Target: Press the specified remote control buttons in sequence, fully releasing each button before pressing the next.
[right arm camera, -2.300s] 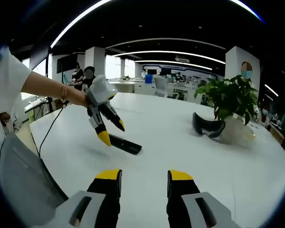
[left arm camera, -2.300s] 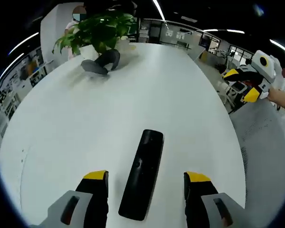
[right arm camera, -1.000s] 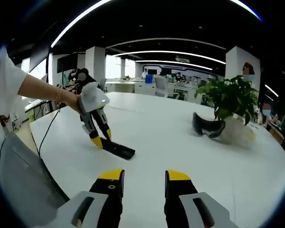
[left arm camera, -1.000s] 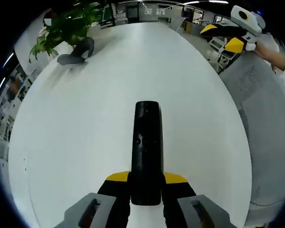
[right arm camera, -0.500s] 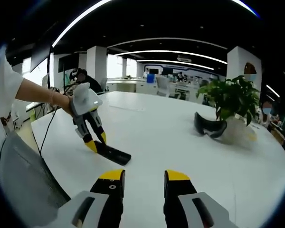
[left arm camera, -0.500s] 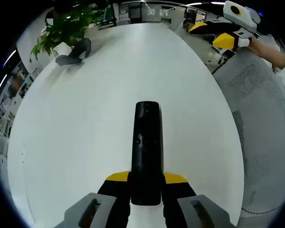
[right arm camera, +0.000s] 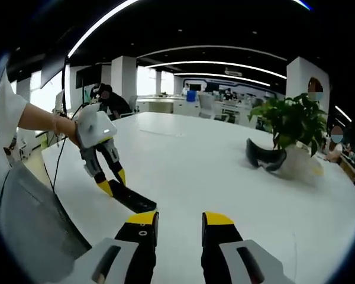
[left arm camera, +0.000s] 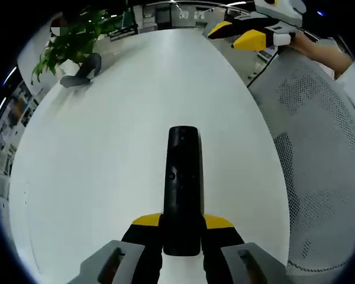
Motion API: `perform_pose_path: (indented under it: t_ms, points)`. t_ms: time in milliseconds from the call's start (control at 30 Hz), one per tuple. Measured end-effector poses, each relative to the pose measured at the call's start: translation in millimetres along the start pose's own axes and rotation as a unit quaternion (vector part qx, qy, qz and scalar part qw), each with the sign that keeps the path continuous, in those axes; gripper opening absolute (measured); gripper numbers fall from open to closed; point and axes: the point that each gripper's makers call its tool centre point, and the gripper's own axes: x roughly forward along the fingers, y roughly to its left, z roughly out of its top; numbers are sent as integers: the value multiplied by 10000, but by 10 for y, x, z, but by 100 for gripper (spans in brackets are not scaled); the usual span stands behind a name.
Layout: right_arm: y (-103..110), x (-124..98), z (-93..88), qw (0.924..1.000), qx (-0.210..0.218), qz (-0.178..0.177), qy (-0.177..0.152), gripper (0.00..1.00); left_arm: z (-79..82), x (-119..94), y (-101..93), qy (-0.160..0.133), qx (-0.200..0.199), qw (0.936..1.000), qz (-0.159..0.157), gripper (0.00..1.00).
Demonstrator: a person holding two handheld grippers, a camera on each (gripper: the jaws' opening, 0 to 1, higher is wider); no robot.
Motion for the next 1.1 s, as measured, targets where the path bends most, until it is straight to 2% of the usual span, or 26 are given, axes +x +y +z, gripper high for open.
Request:
perform_pose_path:
  t_ms: [400, 767, 900, 967, 1100]
  points:
    - [82, 26, -36, 9997, -90, 185, 127, 22, -21, -9, -288, -114, 132, 9998, -79, 24]
    - [191, 49, -79, 9981, -277, 462, 297, 18, -31, -22, -525, -592, -126, 9982, -49, 24]
    - [276, 58, -112, 9963, -270, 703, 401, 16, -37, -29, -593, -785, -218, 9967, -32, 24]
    - [363, 61, -146, 9937, -312, 941, 521, 13, -31, -31, -615, -917, -345, 9952, 17, 24]
    - [533, 73, -175, 9872, -431, 1359, 712, 11, -38, -33, -701, -1001, -349, 9943, 62, 24]
